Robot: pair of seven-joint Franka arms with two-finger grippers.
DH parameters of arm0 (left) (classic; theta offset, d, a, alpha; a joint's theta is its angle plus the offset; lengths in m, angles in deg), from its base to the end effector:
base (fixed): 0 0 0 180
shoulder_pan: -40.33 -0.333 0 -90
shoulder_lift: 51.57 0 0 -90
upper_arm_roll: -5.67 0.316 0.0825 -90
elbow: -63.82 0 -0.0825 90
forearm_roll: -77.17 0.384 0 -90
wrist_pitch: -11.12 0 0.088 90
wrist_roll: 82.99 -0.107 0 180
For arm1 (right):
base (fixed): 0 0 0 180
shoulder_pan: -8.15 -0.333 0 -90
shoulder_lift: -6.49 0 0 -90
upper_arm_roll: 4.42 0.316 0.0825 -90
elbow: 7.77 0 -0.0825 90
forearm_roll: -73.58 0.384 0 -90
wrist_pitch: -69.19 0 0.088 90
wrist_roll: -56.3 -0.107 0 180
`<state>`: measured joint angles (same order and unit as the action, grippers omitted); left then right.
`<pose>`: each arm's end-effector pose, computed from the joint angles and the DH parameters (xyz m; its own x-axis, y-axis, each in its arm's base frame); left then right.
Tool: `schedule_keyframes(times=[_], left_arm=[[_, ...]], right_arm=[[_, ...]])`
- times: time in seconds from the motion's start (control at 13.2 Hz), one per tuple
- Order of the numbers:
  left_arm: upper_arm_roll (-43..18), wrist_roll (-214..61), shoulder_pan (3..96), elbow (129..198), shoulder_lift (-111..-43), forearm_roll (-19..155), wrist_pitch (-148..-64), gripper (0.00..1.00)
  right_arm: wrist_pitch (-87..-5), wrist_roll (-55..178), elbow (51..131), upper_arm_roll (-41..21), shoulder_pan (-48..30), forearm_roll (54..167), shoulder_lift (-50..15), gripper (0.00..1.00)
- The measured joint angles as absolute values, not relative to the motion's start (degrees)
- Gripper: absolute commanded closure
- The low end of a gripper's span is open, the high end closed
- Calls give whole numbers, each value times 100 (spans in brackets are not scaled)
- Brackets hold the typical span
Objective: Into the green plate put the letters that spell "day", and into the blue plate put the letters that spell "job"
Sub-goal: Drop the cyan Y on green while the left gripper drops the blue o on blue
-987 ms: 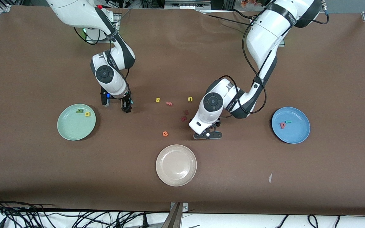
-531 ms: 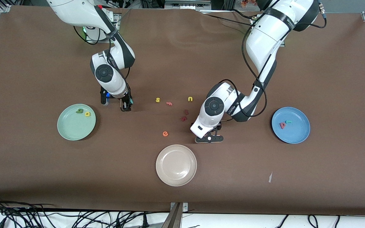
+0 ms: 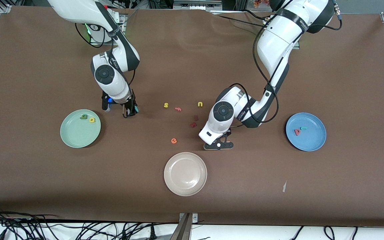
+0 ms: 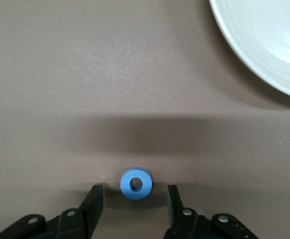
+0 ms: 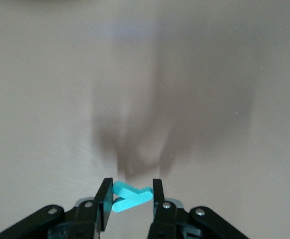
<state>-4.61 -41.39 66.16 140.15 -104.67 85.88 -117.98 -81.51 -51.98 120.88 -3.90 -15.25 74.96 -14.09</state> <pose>0.6175 -0.4083 0.1761 0.9974 0.0713 -0.0088 0.0715 -0.9971 0.0250 0.4996 0.2211 0.2074 0.0771 -0.9968 -0.0227 -0.9969 -0.0767 -0.0193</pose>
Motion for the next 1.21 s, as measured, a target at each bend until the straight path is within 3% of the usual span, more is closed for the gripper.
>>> schedule_keyframes(times=[0.38, 0.84, 0.91, 0.99, 1.06, 1.21], left_arm=[[-413, -4118, 6617, 13960, -10502, 8588, -11798, 62], [-354, -3922, 6698, 13867, -10551, 8589, -11797, 87], [-352, -3915, 6700, 13866, -10552, 8589, -11797, 90], [-348, -3914, 6700, 13860, -10553, 8589, -11797, 91], [-340, -3914, 6699, 13846, -10553, 8589, -11797, 94], [-316, -3916, 6673, 13731, -10530, 8589, -11559, 95]], right_arm=[[-8113, -4662, 11847, -903, -1327, 7350, -1327, 100], [-8091, -2793, 11655, -1404, -371, 7328, -1265, 100], [-8074, -2587, 11658, -1412, -245, 7328, -1272, 86], [-8070, -2427, 11663, -1416, -139, 7328, -1288, 50], [-8071, -2338, 11663, -1417, -59, 7328, -1315, 33], [-8071, -2275, 11664, -1417, 7, 7328, -1351, 33]])
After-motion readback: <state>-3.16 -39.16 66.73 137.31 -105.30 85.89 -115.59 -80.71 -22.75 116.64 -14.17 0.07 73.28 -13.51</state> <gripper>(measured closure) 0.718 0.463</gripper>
